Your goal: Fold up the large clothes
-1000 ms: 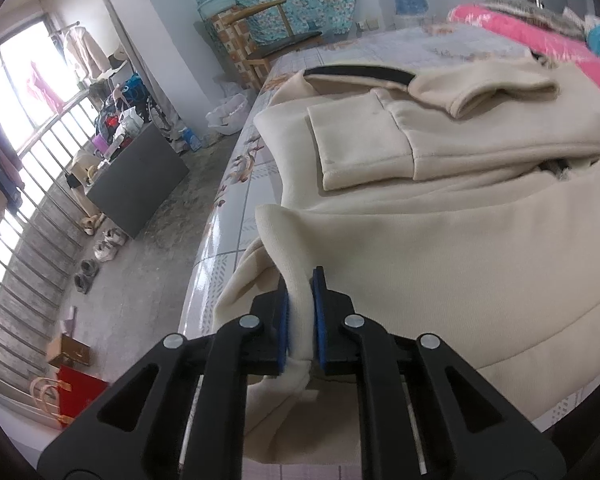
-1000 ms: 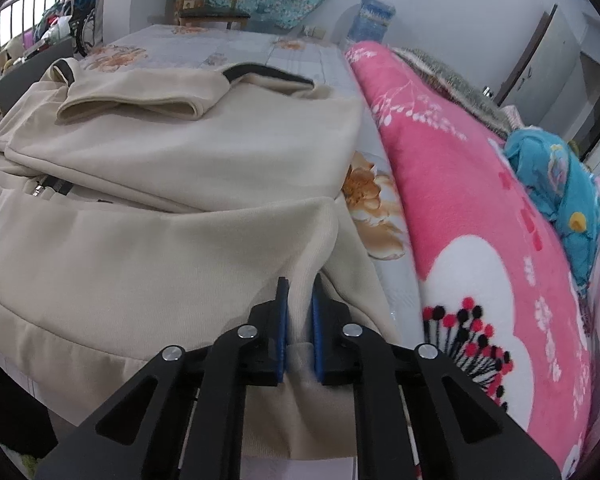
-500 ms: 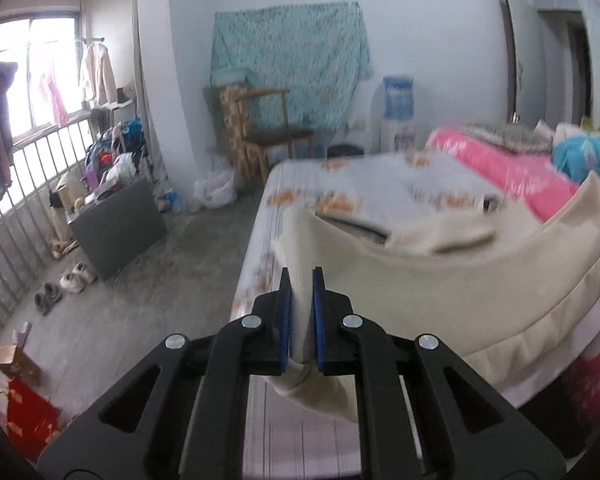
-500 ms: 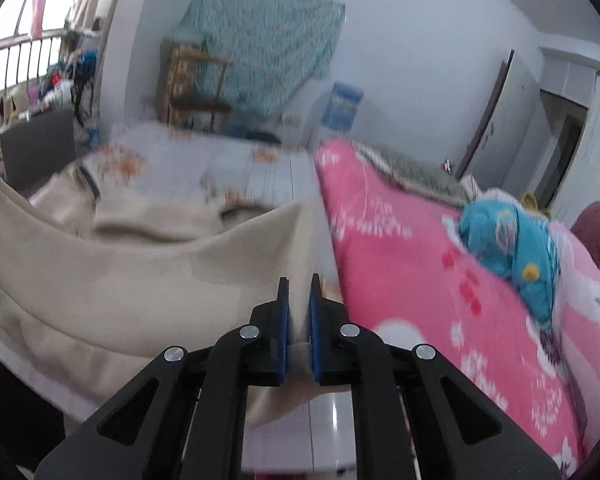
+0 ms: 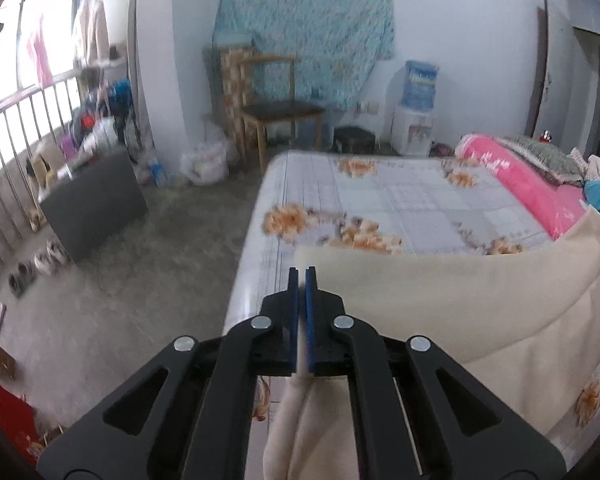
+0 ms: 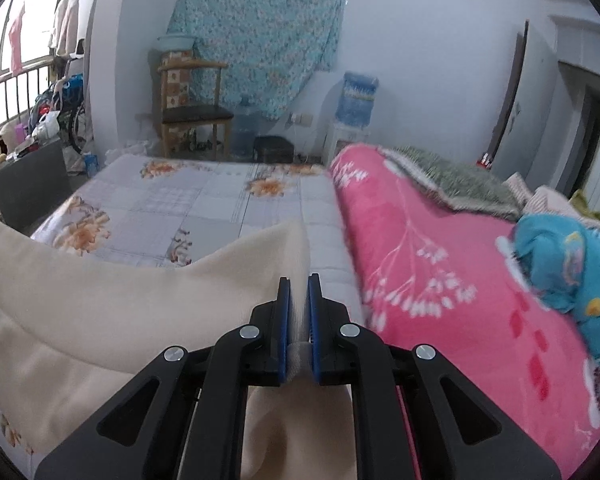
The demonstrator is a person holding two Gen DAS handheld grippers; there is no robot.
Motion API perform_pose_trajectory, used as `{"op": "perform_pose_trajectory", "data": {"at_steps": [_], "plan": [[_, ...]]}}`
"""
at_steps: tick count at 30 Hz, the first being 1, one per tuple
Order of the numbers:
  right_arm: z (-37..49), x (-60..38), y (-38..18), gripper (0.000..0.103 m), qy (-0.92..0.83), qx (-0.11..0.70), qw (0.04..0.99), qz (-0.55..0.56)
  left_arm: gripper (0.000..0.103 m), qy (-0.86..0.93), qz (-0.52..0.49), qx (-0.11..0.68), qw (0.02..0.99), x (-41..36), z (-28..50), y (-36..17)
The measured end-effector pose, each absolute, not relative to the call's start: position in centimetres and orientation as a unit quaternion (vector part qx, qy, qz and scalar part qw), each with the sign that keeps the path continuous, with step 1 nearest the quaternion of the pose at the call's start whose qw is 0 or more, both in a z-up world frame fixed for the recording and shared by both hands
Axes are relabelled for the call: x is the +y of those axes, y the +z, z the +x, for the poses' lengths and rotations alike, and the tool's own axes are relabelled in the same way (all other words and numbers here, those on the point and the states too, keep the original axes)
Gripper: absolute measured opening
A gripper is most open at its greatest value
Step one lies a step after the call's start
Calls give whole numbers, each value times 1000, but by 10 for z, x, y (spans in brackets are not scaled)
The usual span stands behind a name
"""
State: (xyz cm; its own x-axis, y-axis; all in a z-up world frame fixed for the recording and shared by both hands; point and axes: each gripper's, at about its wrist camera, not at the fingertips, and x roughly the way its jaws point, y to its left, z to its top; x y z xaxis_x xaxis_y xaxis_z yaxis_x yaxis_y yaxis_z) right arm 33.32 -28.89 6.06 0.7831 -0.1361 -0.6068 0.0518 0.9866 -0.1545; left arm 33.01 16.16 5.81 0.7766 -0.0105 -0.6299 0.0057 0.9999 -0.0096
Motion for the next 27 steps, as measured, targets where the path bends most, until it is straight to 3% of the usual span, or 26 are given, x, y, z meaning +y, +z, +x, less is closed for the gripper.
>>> {"op": "perform_pose_trajectory", "data": {"at_steps": [3, 6, 11, 17, 22, 24, 27], "plan": [[356, -297, 27, 10, -47, 375, 924, -51, 0, 14, 3, 385, 923, 167, 352, 22], [379, -315, -10, 19, -45, 449, 892, -20, 0, 47, 7, 425, 904, 181, 365, -8], [349, -331, 7, 49, -50, 413, 909, 6, 0, 20, -38, 390, 920, 197, 330, 10], [282, -339, 40, 49, 14, 372, 927, 37, 7, -95, -57, 408, 906, 168, 283, 18], [254, -341, -15, 49, 87, 472, 874, 73, 8, -59, -16, 464, 883, 153, 271, -31], [254, -351, -43, 34, 57, 507, 857, 74, 12, -57, -19, 450, 891, 158, 265, -37], [253, -353, -30, 30, 42, 504, 861, 60, 12, -40, -9, 453, 890, 161, 264, -27]]}}
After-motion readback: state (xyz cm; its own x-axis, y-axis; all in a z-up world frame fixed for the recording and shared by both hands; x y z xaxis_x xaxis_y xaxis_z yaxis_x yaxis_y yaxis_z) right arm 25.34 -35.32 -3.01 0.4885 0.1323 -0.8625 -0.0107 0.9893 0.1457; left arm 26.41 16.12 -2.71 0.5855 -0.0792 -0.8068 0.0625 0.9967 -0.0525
